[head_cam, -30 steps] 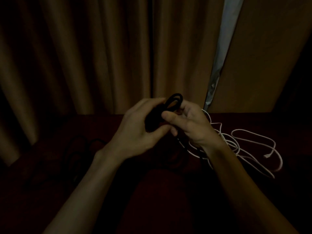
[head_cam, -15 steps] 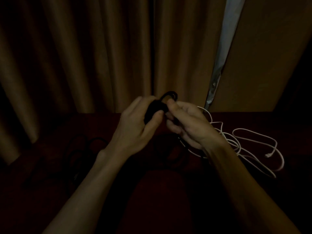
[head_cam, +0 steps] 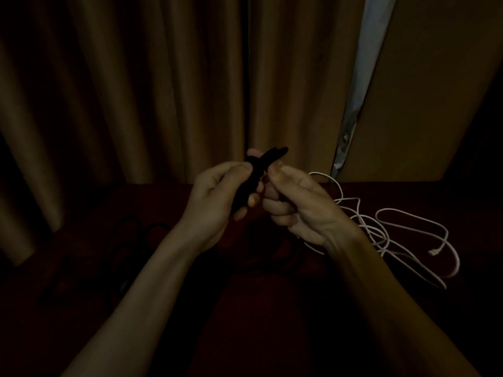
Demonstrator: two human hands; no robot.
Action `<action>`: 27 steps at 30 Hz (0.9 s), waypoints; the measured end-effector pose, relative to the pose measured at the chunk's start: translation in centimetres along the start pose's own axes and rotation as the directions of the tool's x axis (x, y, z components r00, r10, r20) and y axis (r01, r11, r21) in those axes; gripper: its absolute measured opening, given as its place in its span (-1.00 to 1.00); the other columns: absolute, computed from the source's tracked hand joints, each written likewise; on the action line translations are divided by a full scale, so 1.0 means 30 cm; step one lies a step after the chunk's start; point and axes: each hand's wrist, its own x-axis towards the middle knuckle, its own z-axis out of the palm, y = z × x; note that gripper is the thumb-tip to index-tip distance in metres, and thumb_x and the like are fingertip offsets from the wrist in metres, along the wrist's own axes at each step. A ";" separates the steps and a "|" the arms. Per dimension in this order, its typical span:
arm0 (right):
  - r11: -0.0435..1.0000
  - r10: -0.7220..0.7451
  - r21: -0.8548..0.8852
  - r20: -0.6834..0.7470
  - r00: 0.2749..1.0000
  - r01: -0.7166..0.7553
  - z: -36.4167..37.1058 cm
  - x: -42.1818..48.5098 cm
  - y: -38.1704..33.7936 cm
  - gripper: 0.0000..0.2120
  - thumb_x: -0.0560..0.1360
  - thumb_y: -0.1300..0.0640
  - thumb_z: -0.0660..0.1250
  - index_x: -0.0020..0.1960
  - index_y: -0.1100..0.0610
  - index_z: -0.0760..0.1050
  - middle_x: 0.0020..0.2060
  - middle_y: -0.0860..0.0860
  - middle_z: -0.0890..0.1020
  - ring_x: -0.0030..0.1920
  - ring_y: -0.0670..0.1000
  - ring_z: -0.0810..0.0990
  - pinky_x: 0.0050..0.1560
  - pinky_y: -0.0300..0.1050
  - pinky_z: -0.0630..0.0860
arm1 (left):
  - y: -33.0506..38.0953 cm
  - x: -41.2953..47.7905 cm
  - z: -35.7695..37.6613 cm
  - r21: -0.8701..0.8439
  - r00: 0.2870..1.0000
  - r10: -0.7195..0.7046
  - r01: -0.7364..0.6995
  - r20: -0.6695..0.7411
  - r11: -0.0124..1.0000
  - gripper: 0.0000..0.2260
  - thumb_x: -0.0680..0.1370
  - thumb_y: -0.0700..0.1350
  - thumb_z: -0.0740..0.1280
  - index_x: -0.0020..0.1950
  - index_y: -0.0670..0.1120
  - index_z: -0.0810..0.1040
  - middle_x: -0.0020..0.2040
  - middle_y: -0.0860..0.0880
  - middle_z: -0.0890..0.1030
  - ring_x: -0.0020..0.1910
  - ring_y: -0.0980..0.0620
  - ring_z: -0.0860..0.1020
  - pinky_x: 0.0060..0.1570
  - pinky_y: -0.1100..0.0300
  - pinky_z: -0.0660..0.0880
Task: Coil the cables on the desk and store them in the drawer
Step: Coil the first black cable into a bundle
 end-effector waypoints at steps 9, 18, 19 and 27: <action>0.987 -0.071 -0.148 -0.002 0.997 0.070 -0.019 -0.025 -0.034 -0.82 0.52 0.14 0.47 0.10 -0.04 0.65 -0.33 -0.03 0.58 -0.55 -0.20 0.25 -0.54 -0.26 0.02 | 0.022 -0.021 0.014 -0.217 0.961 -0.202 0.241 0.186 0.946 -0.74 0.52 0.10 0.31 0.01 0.06 0.77 -0.30 0.00 0.55 -0.44 0.16 0.43 -0.57 0.38 0.24; 0.935 -0.061 -0.348 0.017 0.998 0.064 0.005 -0.026 -0.022 -0.68 0.55 0.14 0.38 0.30 -0.03 0.54 -0.13 -0.02 0.63 -0.41 -0.18 0.45 -0.52 -0.22 0.12 | 0.000 0.007 -0.011 -0.215 0.961 -0.200 0.240 0.193 0.947 -0.79 0.49 0.01 0.31 -0.09 0.03 0.75 -0.27 -0.06 0.49 -0.53 0.17 0.38 -0.65 0.39 0.20; 0.924 -0.056 -0.378 0.016 0.998 0.058 0.007 -0.028 -0.016 -0.66 0.55 0.15 0.39 0.31 -0.02 0.54 -0.07 -0.01 0.65 -0.33 -0.13 0.52 -0.50 -0.15 0.14 | -0.001 0.008 -0.012 -0.207 0.959 -0.204 0.244 0.197 0.947 -0.79 0.48 0.01 0.31 -0.11 0.03 0.75 -0.27 -0.06 0.50 -0.53 0.17 0.38 -0.65 0.39 0.20; 0.879 -0.183 -0.443 0.025 0.983 0.175 0.006 -0.029 -0.023 -0.76 0.38 0.28 0.50 0.04 0.18 0.63 -0.16 0.02 0.74 -0.10 -0.03 0.72 0.00 -0.19 0.59 | -0.001 0.000 -0.052 -0.007 0.897 -0.281 0.301 0.342 0.953 -0.55 0.50 0.03 0.36 0.22 -0.28 0.61 -0.36 -0.01 0.54 -0.50 0.14 0.45 -0.60 0.36 0.23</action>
